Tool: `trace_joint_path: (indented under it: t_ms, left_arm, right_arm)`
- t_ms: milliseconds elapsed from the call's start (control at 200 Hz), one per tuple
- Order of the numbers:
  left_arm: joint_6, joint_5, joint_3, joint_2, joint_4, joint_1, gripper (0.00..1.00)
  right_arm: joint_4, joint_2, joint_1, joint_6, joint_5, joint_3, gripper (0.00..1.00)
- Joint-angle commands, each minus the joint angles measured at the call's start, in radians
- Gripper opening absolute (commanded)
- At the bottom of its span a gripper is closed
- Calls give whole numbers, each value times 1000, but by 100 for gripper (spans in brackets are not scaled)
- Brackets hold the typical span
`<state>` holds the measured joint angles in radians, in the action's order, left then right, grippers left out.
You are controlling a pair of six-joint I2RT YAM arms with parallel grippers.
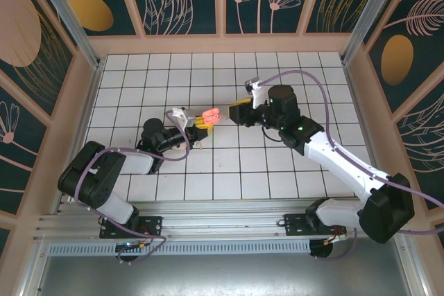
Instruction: Insert wireless bluetooth earbuds into charging case
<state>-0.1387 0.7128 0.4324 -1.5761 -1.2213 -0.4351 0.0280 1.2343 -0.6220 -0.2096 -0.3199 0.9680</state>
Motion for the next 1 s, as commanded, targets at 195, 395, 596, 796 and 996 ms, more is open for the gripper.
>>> trace_joint_path:
  t_ms: [195,395,596,796,996]
  left_arm:
    - [-114,-92,-68,-6,-75,75,12]
    - [-98,-135,-82,35,-10,101,12]
    - [-46,-159,-81,86,83,104,12]
    - [-48,-160,-87,85,77,106,12]
    - [-49,-158,-83,86,77,107,12]
  right_arm:
    - [323,345,61,-161,65,236,43]
    - [489,638,69,-210,170,467,43]
    - [553,831,70,-214,192,641,42]
    - [591,941,69,-208,202,739,40]
    - [588,976,69,-208,201,766,37]
